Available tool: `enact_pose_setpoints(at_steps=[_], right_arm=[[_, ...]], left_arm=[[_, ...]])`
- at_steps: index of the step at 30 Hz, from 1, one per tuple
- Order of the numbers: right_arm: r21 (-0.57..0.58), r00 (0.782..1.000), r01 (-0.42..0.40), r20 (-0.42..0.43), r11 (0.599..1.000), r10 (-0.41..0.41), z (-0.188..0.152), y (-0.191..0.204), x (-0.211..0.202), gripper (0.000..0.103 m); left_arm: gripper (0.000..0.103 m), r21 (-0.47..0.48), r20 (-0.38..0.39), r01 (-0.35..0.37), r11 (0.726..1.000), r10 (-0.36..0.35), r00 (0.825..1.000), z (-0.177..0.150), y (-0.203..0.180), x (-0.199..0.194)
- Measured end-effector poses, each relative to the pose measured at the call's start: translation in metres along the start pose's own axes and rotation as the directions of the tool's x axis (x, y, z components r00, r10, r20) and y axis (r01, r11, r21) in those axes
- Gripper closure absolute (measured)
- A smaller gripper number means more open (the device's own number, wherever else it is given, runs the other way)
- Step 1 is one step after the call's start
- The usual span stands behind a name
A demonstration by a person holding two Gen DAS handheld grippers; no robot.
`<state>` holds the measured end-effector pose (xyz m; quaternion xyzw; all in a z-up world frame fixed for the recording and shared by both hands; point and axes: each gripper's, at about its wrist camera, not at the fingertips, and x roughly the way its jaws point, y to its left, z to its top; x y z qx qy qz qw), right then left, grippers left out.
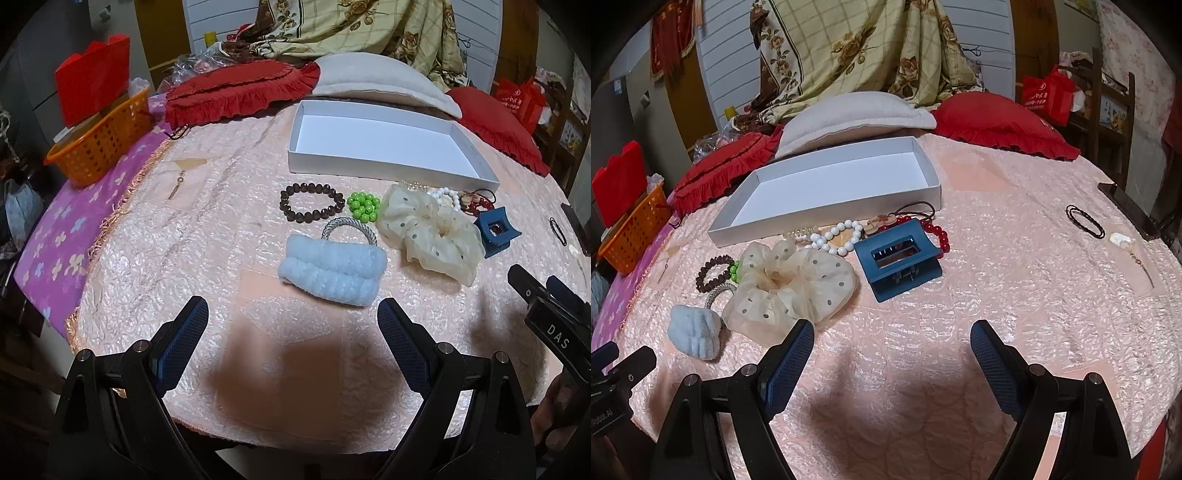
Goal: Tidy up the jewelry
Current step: 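Move both tools toward the hair accessories beside the white box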
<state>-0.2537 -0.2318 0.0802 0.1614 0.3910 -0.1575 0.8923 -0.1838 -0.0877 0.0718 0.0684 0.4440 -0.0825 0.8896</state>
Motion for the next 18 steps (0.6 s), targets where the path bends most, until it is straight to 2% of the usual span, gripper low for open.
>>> enact_pose_setpoints(at_steps=[13,18], right_arm=[[-0.042,1.000,0.004,-0.012,0.999,-0.005,-0.001,0.008,0.009,0.018],[-0.064,1.000,0.002,-0.018,0.998,-0.003,-0.002,0.011,0.011,0.018]], left_arm=[[0.010,0.001,-0.028,0.019,1.000,-0.019,0.999,0.001,-0.001,0.010],[0.010,-0.012,-0.017,0.036,0.999,-0.036,0.999,0.009,0.011,0.009]])
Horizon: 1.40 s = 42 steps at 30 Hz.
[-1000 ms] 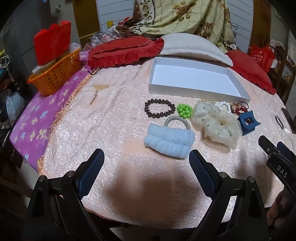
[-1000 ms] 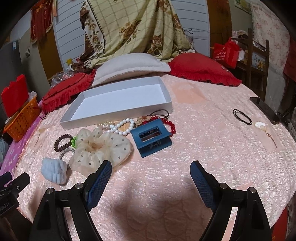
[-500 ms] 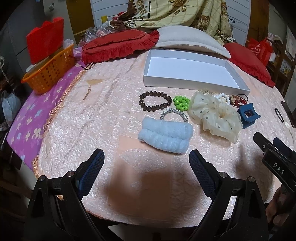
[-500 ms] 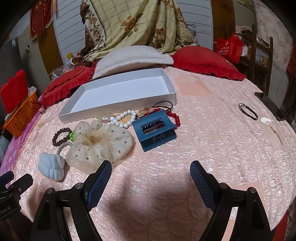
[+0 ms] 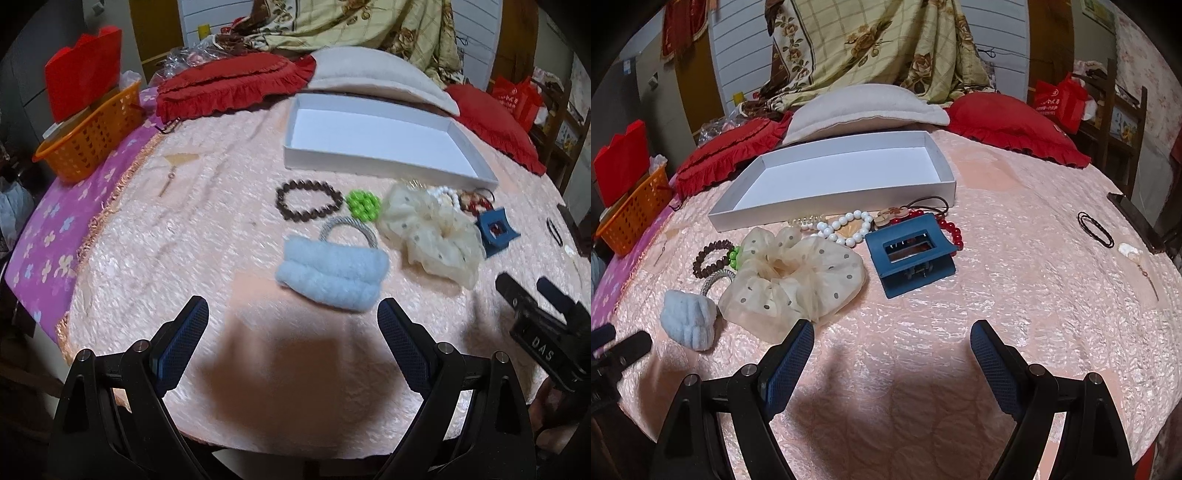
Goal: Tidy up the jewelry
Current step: 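Move both tools toward the hair accessories beside the white box, then grasp the light blue fuzzy hair band with left tool while right grasps cream polka-dot scrunchie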
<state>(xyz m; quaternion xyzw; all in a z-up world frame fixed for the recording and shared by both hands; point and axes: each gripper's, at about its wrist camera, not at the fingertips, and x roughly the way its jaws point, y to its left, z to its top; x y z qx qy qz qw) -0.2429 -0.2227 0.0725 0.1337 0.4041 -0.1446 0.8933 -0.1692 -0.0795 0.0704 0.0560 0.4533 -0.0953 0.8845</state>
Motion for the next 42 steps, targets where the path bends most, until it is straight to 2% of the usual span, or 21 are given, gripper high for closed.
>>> enact_pose_setpoints(at_steps=[7,12,17,26,29,30,32,34,35,36,38,40,42], right_arm=[[-0.033,0.999,-0.034,-0.004,0.999,0.034,0.009,0.007,0.004,0.018],[-0.059,0.994,-0.110,-0.035,0.992,0.108,0.018,0.017,0.013,0.020],[-0.066,0.985,-0.164,-0.070,0.984,0.159,0.027,0.029,0.025,0.026],[-0.030,0.968,-0.229,-0.117,0.973,0.224,0.039,0.037,0.050,0.026],[-0.021,0.964,-0.236,-0.130,0.972,0.231,0.040,0.040,0.058,0.027],[-0.019,0.963,-0.237,-0.136,0.971,0.232,0.039,0.041,0.061,0.027],[-0.015,0.961,-0.241,-0.143,0.971,0.236,0.038,0.041,0.063,0.029],[-0.014,0.960,-0.243,-0.149,0.970,0.239,0.037,0.043,0.064,0.038],[-0.014,0.959,-0.245,-0.150,0.970,0.240,0.037,0.043,0.065,0.040],[-0.014,0.958,-0.247,-0.151,0.969,0.243,0.037,0.043,0.066,0.048],[-0.004,0.952,-0.267,-0.153,0.964,0.263,0.037,0.043,0.065,0.059],[0.005,0.943,-0.296,-0.160,0.955,0.293,0.037,0.043,0.065,0.079],[0.015,0.937,-0.315,-0.158,0.949,0.313,0.038,0.045,0.063,0.087]], left_arm=[[0.010,-0.077,0.016,-0.002,0.997,0.004,1.000,0.014,0.040,0.002],[0.010,-0.091,-0.007,0.092,0.992,-0.093,0.996,0.015,0.043,0.013],[0.010,-0.123,-0.061,0.190,0.974,-0.199,0.978,0.019,0.034,0.035],[0.011,-0.092,-0.110,0.273,0.958,-0.283,0.953,0.023,0.018,0.065],[0.024,-0.081,-0.117,0.312,0.947,-0.320,0.940,0.024,0.011,0.069],[0.033,-0.076,-0.120,0.322,0.944,-0.330,0.937,0.024,0.010,0.069],[0.044,-0.069,-0.123,0.348,0.935,-0.354,0.927,0.024,0.006,0.070],[0.059,-0.061,-0.110,0.342,0.938,-0.347,0.932,0.024,0.004,0.068],[0.071,-0.054,-0.099,0.338,0.940,-0.341,0.935,0.024,0.003,0.065],[0.085,-0.051,-0.089,0.336,0.940,-0.340,0.936,0.025,0.003,0.062],[0.086,-0.055,-0.082,0.344,0.937,-0.348,0.934,0.028,0.006,0.055],[0.086,-0.065,-0.073,0.357,0.932,-0.361,0.930,0.028,0.008,0.049],[0.086,-0.069,-0.061,0.361,0.930,-0.365,0.929,0.029,0.011,0.042]])
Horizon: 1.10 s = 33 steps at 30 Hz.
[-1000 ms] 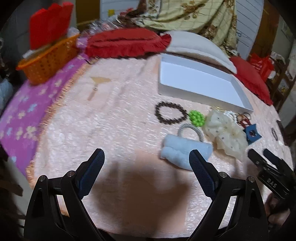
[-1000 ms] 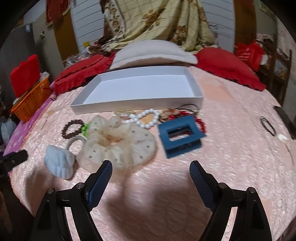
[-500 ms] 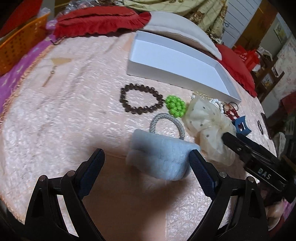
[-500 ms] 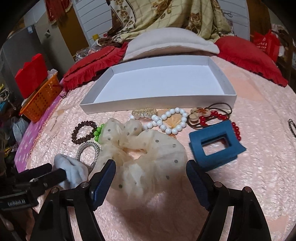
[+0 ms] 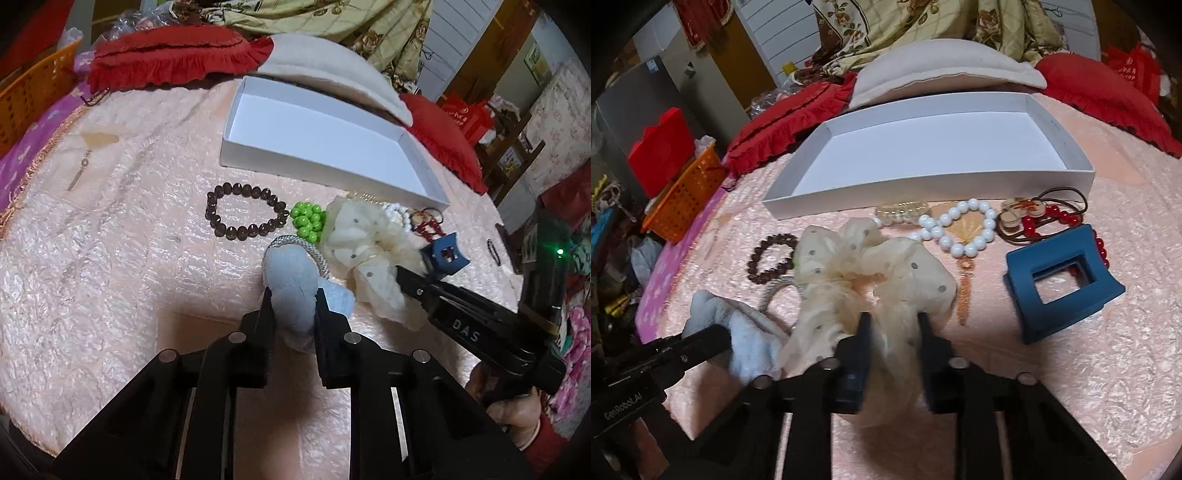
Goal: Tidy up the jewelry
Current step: 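Grasp the light blue fuzzy hair band with left tool while right grasps cream polka-dot scrunchie, then carry both held items into the white box and open both tools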
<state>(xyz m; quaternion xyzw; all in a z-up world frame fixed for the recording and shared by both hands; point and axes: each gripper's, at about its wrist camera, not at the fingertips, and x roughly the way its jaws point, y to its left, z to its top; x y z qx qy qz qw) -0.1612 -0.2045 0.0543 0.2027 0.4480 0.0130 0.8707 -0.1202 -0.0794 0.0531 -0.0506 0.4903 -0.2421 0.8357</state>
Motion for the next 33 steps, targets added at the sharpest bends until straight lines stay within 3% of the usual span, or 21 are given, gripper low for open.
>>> enact_pose_setpoints(at_steps=[10,18,25,33], right_arm=[[-0.018,0.994,-0.068,0.084,0.998,0.069,0.011,0.014,-0.042,0.092],[-0.035,0.981,-0.084,0.172,0.996,0.089,0.039,0.016,-0.079,0.092],[-0.003,0.972,-0.012,0.235,1.000,0.012,0.091,-0.012,-0.081,0.092],[0.149,0.983,0.007,0.182,0.989,-0.035,0.151,-0.077,-0.031,0.092]], left_arm=[[0.086,0.016,0.093,0.031,0.999,-0.032,0.995,0.008,-0.008,-0.049],[0.086,0.042,0.131,0.046,0.998,-0.052,0.990,0.037,-0.012,-0.068],[0.086,0.124,0.156,-0.032,0.992,0.012,0.988,0.084,-0.024,-0.050],[0.086,0.112,0.094,-0.067,0.991,0.057,0.994,0.166,-0.022,0.021]])
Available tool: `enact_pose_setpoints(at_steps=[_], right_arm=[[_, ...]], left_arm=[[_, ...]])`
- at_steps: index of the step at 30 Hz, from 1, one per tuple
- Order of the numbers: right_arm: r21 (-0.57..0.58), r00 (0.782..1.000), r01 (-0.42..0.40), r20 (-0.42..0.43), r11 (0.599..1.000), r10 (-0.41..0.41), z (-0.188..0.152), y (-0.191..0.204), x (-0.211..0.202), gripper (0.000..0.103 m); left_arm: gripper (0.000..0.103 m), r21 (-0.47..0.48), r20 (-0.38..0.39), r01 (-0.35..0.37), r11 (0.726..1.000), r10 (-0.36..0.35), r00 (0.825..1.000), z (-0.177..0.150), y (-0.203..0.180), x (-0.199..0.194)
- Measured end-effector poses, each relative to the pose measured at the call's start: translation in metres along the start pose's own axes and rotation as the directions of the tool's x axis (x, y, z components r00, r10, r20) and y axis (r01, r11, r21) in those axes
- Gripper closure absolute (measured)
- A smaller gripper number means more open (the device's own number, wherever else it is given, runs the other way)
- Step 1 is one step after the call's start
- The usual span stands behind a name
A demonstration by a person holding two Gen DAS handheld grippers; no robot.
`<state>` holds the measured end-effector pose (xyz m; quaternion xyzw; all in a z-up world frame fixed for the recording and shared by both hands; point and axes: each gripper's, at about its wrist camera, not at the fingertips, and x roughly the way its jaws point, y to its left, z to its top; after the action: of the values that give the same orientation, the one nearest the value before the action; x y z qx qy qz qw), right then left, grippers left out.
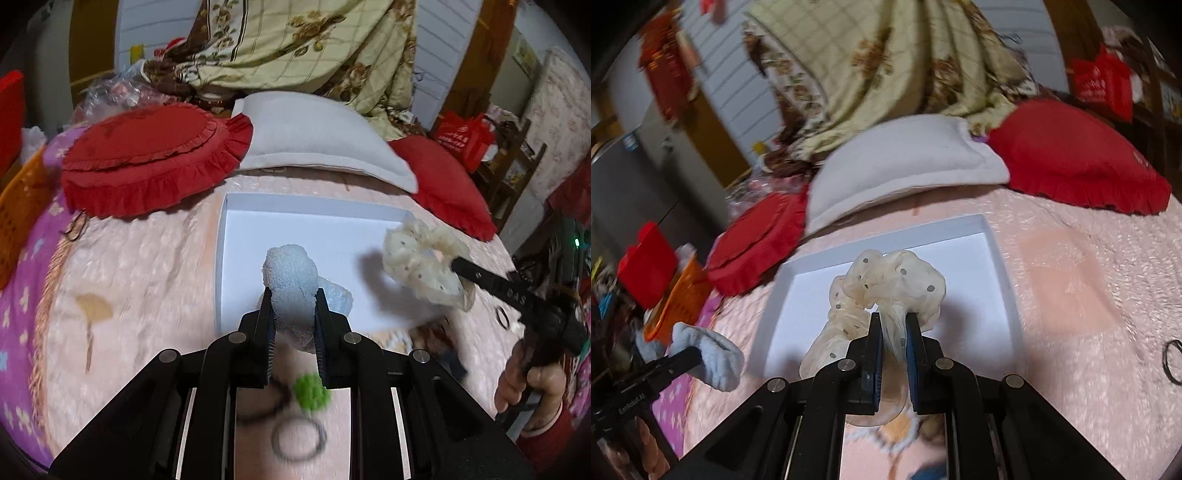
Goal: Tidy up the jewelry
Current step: 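Carry both held items into the white box and open both tools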
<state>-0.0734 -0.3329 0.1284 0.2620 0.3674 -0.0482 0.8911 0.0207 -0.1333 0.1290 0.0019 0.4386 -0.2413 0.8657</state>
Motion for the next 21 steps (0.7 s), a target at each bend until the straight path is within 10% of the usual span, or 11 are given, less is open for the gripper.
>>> enact_pose_setpoints(at_steps=[14,18,21], right_arm=[[0.091,0.996,0.070,-0.061,0.993,-0.065,0.049,-0.044,0.088,0.092],[0.074,0.993,0.106,-0.067,0.992,-0.101,0.052,-0.046,0.099,0.092],[0.075,0.991,0.119,-0.076,0.990,-0.114,0.055,-0.049,0.101,0.072]], left_arm=[[0.085,-0.031,-0.114,-0.157,0.987,0.152,0.982,0.068,0.045,0.139],[0.065,-0.033,-0.101,-0.150,0.988,0.146,0.984,0.073,0.049,0.144],[0.053,-0.057,-0.093,-0.106,0.993,0.101,0.991,0.074,0.052,0.138]])
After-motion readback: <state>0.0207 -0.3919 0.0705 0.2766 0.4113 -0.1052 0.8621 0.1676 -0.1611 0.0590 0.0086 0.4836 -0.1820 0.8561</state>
